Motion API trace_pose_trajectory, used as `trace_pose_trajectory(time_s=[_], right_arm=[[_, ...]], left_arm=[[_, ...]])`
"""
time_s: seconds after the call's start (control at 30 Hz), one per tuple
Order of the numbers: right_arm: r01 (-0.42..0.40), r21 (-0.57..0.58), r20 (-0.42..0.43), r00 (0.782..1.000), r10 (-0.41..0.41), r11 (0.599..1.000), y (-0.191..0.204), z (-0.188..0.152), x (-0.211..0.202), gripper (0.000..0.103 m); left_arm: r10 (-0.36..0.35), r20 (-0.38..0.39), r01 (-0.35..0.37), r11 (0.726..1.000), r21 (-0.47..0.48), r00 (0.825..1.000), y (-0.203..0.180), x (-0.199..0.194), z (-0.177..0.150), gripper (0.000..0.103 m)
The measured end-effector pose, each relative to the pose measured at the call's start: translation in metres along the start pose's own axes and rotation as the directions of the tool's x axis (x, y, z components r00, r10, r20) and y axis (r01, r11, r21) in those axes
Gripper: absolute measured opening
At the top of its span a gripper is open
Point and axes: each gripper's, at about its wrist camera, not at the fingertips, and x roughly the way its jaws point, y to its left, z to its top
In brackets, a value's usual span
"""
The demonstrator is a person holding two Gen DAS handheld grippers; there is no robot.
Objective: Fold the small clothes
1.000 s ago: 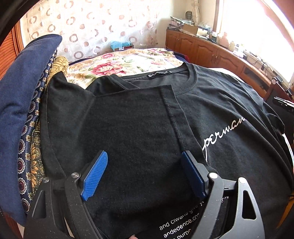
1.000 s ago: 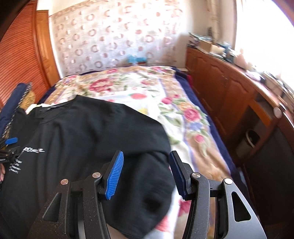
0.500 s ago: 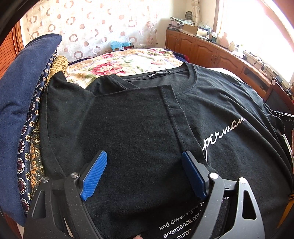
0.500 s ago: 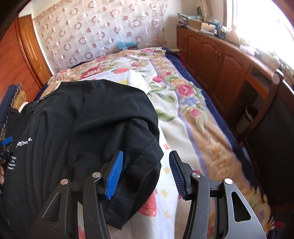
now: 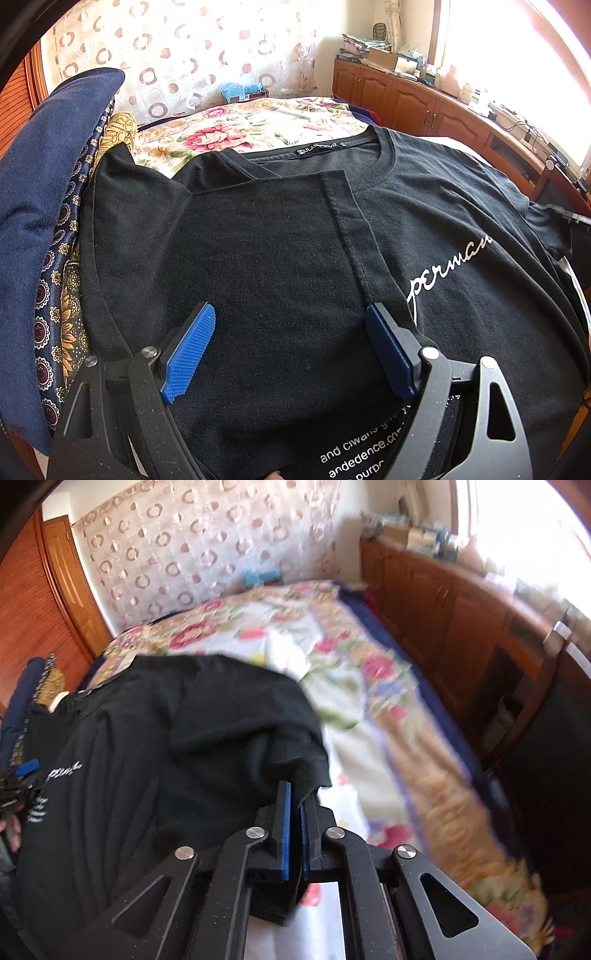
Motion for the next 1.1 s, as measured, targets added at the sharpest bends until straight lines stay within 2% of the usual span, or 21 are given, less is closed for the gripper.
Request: trace_pose_trajectory(time_s=[0.03,0.13,0.23,0.3,0.37,0.47,0.57,0.67,0.77,0.87,1.1], right_arm=[[0.014,-0.017,0.028,1.000,-0.013,1.000,0.003,0.004,-0.006,0.003],[-0.007,-0.058,0.110,0.994,0.013,0.998,0.019,0.016,-0.027,0.003],[-0.064,-0.123,0.173,0.981,0.085,0.990,0.048,0.029,-0.043,0.003],[-0.104,-0.178,0.181,0.974,0.136,0.979,0.069,0.031,-0.047,0.003],[-0.134,-0.239,0.164,0.971,0.176,0.962,0.094,0.027,-0.044,0.003],[-0.183,-0.288,0.087,0.973,0.216,0.940,0.120,0.013,-0.026,0.003],[-0.235,-0.279,-0.001,0.970,0.245,0.931,0.131,-0.008,-0.003,0.004],[-0.254,-0.272,-0.056,0.967,0.248,0.928,0.142,-0.026,0.010,0.004],[-0.255,-0.281,-0.073,0.967,0.244,0.925,0.146,-0.032,0.011,0.009],[-0.266,-0.271,-0.091,0.964,0.251,0.925,0.144,-0.025,0.010,0.019],[-0.226,-0.304,-0.055,0.974,0.220,0.926,0.143,-0.005,-0.006,0.021]], left_arm=[[0.000,0.000,0.000,1.000,0.000,1.000,0.000,0.000,0.000,0.084],[0.000,0.000,0.000,1.000,0.000,1.000,0.000,0.000,0.000,0.084],[-0.001,0.000,0.001,1.000,0.000,1.000,0.000,0.000,0.000,0.084],[-0.001,0.000,0.001,1.000,0.000,1.000,0.000,0.000,0.000,0.084],[-0.002,0.000,0.002,1.000,-0.002,1.000,0.000,0.000,0.000,0.084],[-0.001,0.000,0.001,1.000,-0.001,1.000,0.000,0.000,0.000,0.084],[-0.001,0.000,0.001,1.000,0.000,1.000,0.000,0.000,0.000,0.084],[0.002,0.001,-0.002,1.000,-0.005,1.000,0.000,0.000,0.000,0.084],[0.014,0.010,-0.014,1.000,-0.006,1.000,-0.001,-0.003,0.000,0.084],[0.002,0.046,-0.001,1.000,-0.015,0.999,0.000,-0.012,0.001,0.084],[-0.013,0.111,0.017,0.999,-0.039,0.994,0.002,-0.041,0.002,0.084]])
